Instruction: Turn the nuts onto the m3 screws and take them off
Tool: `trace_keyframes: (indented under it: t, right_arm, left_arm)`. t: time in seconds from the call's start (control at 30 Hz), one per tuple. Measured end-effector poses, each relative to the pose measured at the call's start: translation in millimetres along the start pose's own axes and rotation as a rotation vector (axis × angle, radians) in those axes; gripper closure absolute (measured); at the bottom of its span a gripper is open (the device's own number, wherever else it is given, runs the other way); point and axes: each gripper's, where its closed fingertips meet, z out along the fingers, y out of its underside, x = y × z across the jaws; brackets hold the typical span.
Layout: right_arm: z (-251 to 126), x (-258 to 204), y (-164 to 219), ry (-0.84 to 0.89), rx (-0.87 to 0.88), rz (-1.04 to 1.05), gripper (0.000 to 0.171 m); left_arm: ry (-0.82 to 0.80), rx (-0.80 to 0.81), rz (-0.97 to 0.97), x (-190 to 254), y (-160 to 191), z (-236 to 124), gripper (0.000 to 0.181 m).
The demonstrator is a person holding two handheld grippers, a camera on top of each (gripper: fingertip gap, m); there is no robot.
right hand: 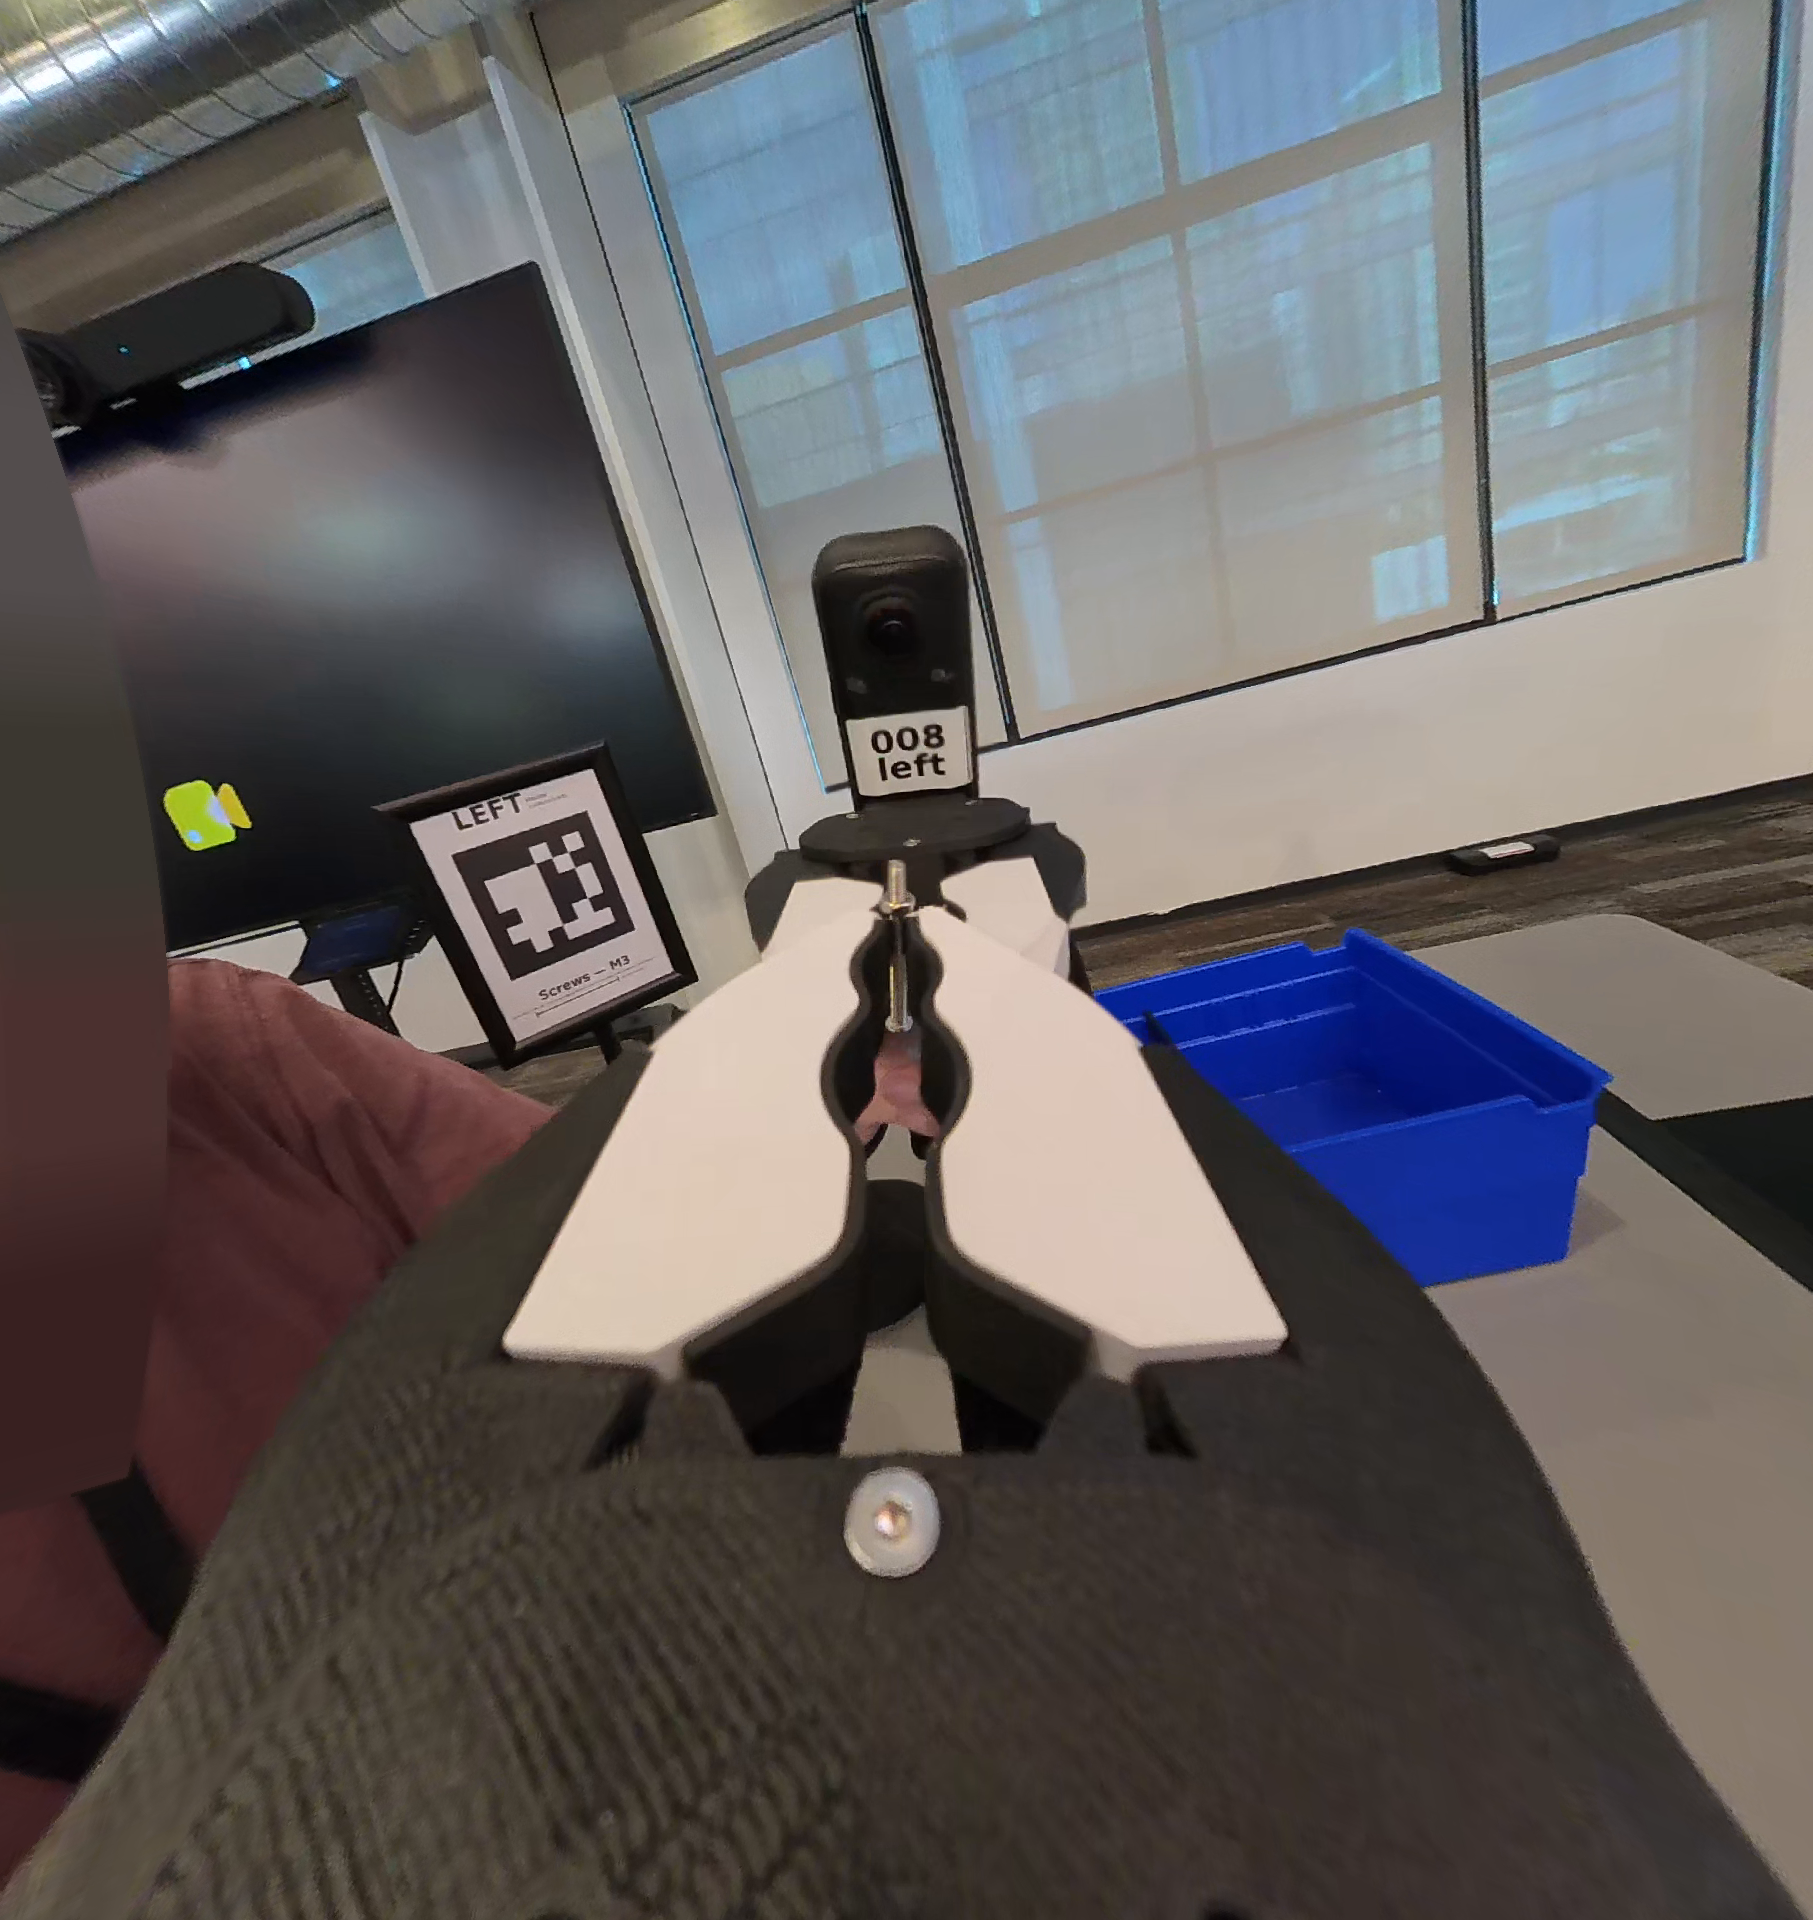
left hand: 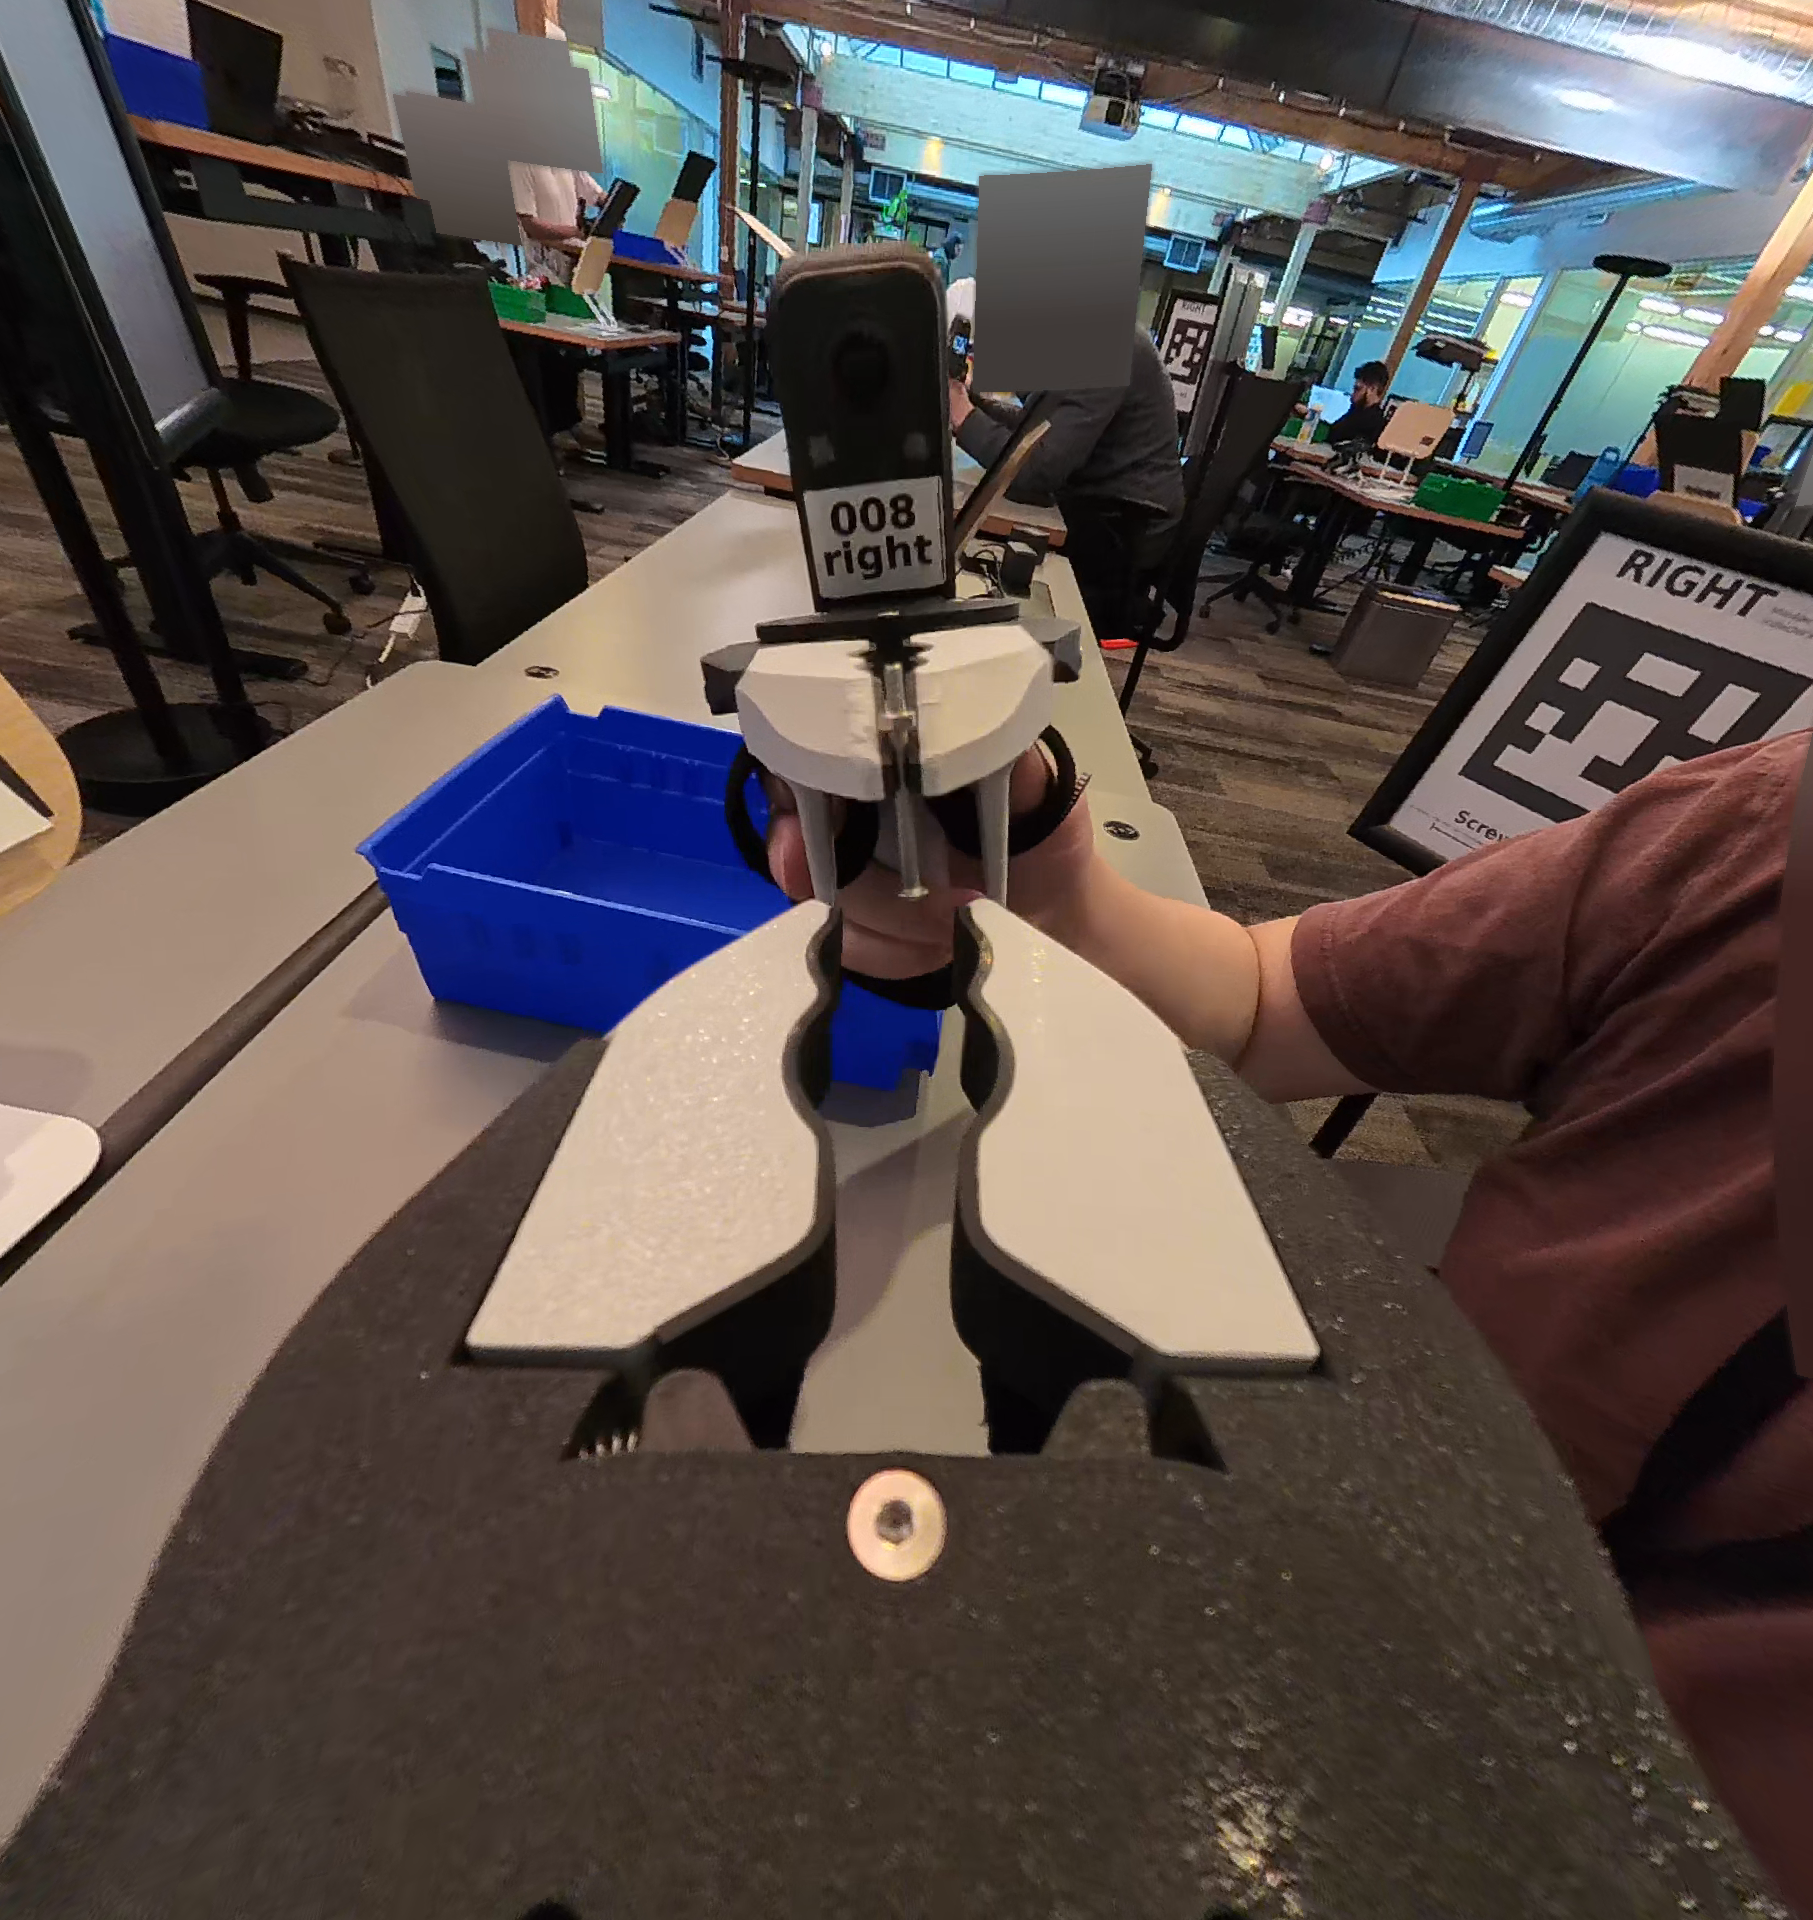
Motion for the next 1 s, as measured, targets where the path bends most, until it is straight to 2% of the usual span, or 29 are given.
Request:
trace_keyframes:
  t: [0.2,0.37,0.47,0.57,0.7,0.83,0.93,1.0]
  right_arm:
    - [3,-1,6,0.007,-0.043,-0.033,0.169]
    - [3,-1,7,-0.005,-0.046,-0.026,0.168]
    - [4,1,10,0.008,-0.066,-0.025,0.151]
    - [5,-1,10,-0.003,-0.057,-0.028,0.168]
    - [5,0,11,-0.021,-0.05,0.002,0.169]
    - [2,1,9,-0.016,-0.059,0.001,0.168]
    - [-14,5,0,0.072,-0.132,-0.041,0.168]
    - [-47,18,-5,0.241,-0.276,-0.073,0.168]
  left_arm:
    - [0.034,0.02,-0.017,3,1,4,0.177]
    - [0.032,0.017,-0.015,3,2,6,0.177]
    - [0.04,0.04,-0.019,5,-3,3,0.177]
    - [0.031,0.052,-0.021,3,-5,1,0.177]
    - [0.04,0.044,-0.035,3,-3,3,0.176]
    - [0.021,0.014,-0.039,0,1,4,0.161]
    - [0.007,0.016,-0.04,-2,-1,-1,0.161]
    - [-0.004,0.021,-0.044,-4,-3,-5,0.162]
